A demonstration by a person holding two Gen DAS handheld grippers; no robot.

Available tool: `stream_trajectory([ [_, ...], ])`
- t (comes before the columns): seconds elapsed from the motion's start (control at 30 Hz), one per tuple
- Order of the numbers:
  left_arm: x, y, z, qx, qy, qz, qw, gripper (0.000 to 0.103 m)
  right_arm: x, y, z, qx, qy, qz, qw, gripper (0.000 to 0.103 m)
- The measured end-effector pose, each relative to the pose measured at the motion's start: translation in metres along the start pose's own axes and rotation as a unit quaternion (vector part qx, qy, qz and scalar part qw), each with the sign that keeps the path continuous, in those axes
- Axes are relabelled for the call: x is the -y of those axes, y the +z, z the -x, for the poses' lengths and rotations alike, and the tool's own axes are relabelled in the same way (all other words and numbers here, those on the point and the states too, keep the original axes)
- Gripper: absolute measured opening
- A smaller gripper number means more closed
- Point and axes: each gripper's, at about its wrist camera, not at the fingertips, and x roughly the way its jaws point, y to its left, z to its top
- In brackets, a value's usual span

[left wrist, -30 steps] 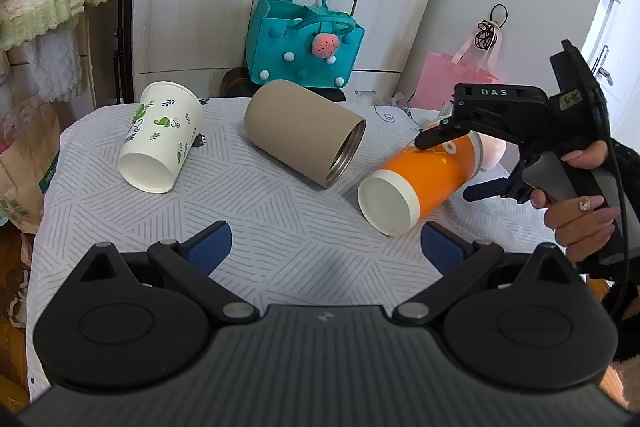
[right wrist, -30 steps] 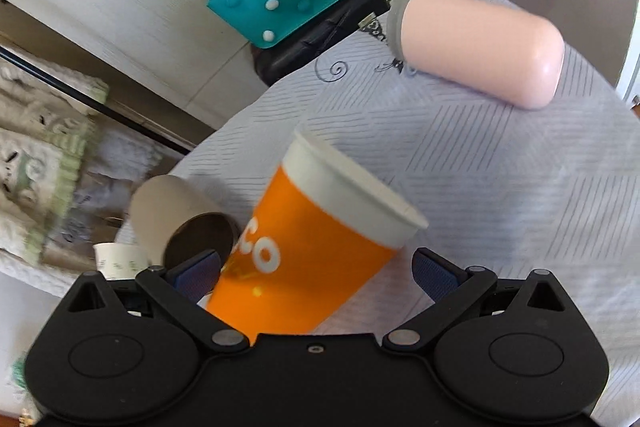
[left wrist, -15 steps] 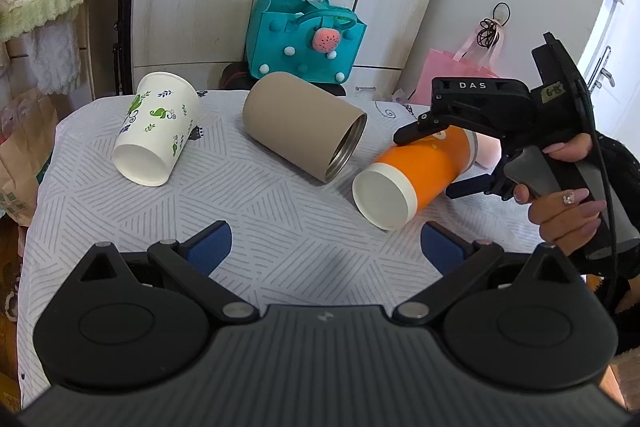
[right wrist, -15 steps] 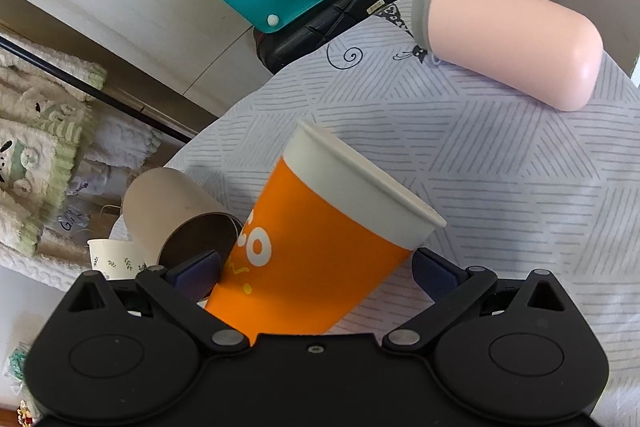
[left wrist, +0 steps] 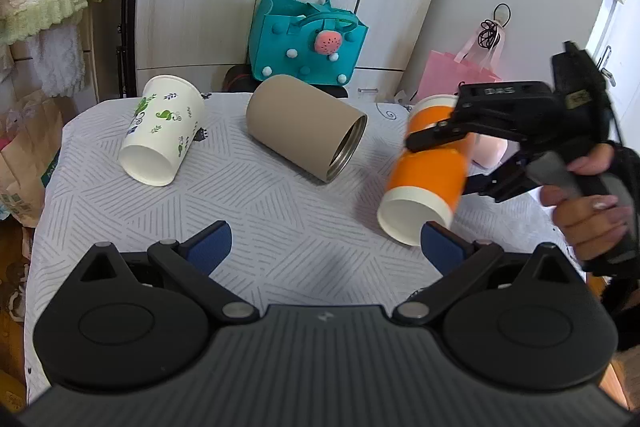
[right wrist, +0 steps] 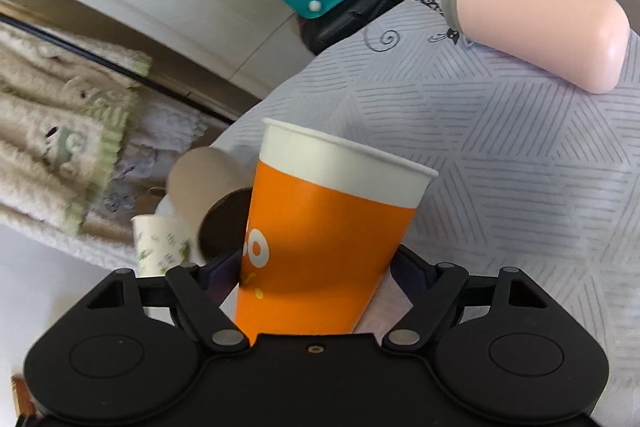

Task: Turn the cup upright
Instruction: 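Lift the orange cup with the right gripper and rotate it upright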

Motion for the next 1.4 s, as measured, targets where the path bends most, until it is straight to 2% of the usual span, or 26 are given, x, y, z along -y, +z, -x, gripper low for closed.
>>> stream_trajectory([
  [0.27, -0.003, -0.010, 0.013, 0.000, 0.006, 0.002, 1.0000, 0.102, -0.008, -0.030, 0.021, -0.035, 0.018, 0.023, 0.999, 0.082],
  [0.4, -0.006, -0.017, 0.026, 0.007, 0.007, 0.003, 0.9999, 0.102, -0.017, -0.050, 0.017, -0.068, 0.042, 0.032, 0.996, 0.080],
  [0.53, -0.011, -0.021, 0.037, 0.012, 0.017, 0.002, 0.9998, 0.102, -0.029, -0.065, 0.006, -0.092, 0.049, 0.057, 0.993, 0.078],
  [0.97, -0.025, -0.031, 0.061, 0.017, 0.038, 0.010, 0.9991, 0.102, -0.050, -0.074, -0.027, -0.146, 0.074, 0.086, 0.983, 0.077],
  [1.23, -0.027, -0.032, 0.060, 0.005, 0.026, 0.016, 0.9995, 0.102, -0.057, -0.083, -0.045, -0.160, 0.063, 0.098, 0.980, 0.077],
  [1.3, -0.027, -0.033, 0.060, 0.003, 0.023, 0.017, 0.9996, 0.102, -0.058, -0.085, -0.041, -0.153, 0.057, 0.102, 0.981, 0.079],
  [1.33, -0.027, -0.033, 0.058, 0.002, 0.021, 0.019, 0.9996, 0.102, -0.058, -0.085, -0.040, -0.152, 0.054, 0.104, 0.981, 0.082],
  [1.37, -0.027, -0.033, 0.057, 0.000, 0.018, 0.021, 0.9996, 0.102, -0.056, -0.084, -0.038, -0.155, 0.061, 0.101, 0.981, 0.090],
  [1.4, -0.027, -0.032, 0.055, -0.003, 0.014, 0.025, 0.9996, 0.102, -0.053, -0.083, -0.034, -0.159, 0.081, 0.094, 0.979, 0.094],
])
